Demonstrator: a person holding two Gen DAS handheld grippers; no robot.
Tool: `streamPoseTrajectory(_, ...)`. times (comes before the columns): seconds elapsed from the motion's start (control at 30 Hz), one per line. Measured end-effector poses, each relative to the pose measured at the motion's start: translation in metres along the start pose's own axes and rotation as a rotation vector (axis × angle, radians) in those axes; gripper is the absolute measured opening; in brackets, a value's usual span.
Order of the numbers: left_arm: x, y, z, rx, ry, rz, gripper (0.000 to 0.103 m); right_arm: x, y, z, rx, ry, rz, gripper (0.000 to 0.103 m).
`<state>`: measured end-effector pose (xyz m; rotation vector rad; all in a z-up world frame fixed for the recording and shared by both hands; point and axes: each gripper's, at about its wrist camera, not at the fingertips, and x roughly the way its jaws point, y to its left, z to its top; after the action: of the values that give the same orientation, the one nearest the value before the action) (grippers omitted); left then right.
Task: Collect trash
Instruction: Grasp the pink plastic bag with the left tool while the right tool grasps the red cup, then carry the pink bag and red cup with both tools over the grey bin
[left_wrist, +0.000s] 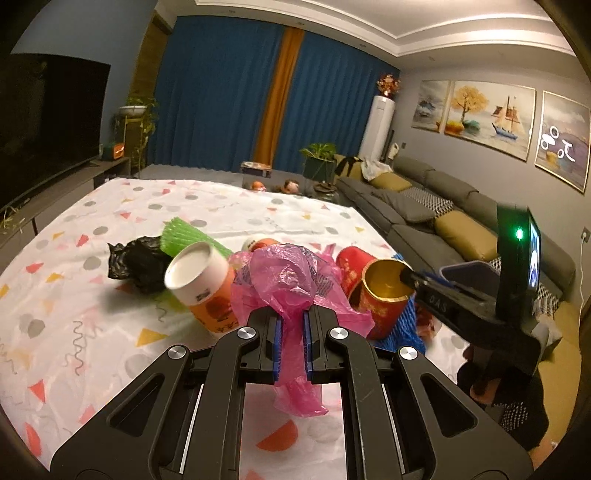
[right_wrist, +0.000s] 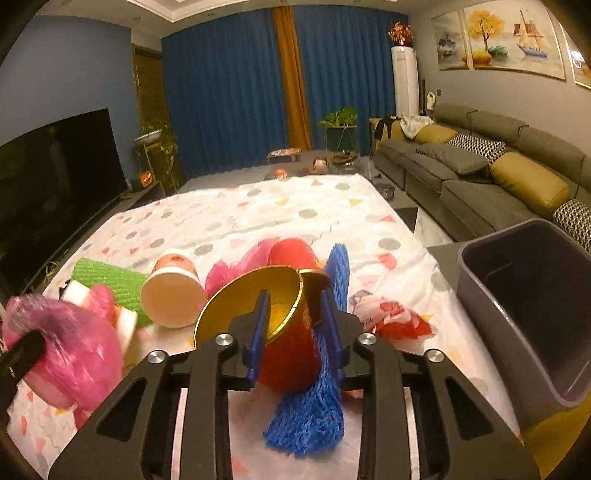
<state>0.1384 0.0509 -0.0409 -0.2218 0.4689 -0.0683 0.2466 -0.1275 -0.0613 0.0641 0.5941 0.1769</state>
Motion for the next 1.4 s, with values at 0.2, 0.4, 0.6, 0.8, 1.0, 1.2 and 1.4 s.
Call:
streamPoseTrajectory(0.2, 0.0, 0.003, -0.001, -0.008, 0.01, -0.001, 0.008, -0.011, -0.003, -0.018, -0.017, 0.012, 0.004, 0.012)
streamPoseTrajectory(0.4, 0.0, 0.003, -0.005, -0.008, 0.018, -0.009, 0.008, -0.021, -0.008, -0.032, -0.014, 0.009, 0.007, 0.006)
streamPoseTrajectory(0.6, -0.003, 0.001, -0.004, -0.006, 0.008, -0.016, 0.008, -0.041, -0.007, -0.039, -0.027, -0.037, 0.009, 0.005)
streamPoseTrajectory(0.8, -0.006, -0.006, -0.005, 0.0, 0.005, -0.035, 0.008, -0.06, -0.009, -0.04, -0.028, -0.077, 0.018, 0.005)
streamPoseTrajectory(1.0, -0.008, -0.005, -0.001, -0.032, 0.01, -0.081, 0.008, -0.08, -0.015, -0.036, -0.013, -0.119, 0.024, 0.005)
streamPoseTrajectory(1.2, -0.012, -0.013, 0.002, -0.018, -0.004, -0.072, 0.008, -0.095, -0.023, -0.034, -0.001, -0.155, 0.024, 0.005)
streamPoseTrajectory(1.4, -0.011, -0.026, 0.004, 0.006, -0.012, -0.078, 0.008, -0.106, -0.033, -0.033, 0.017, -0.177, 0.017, 0.005)
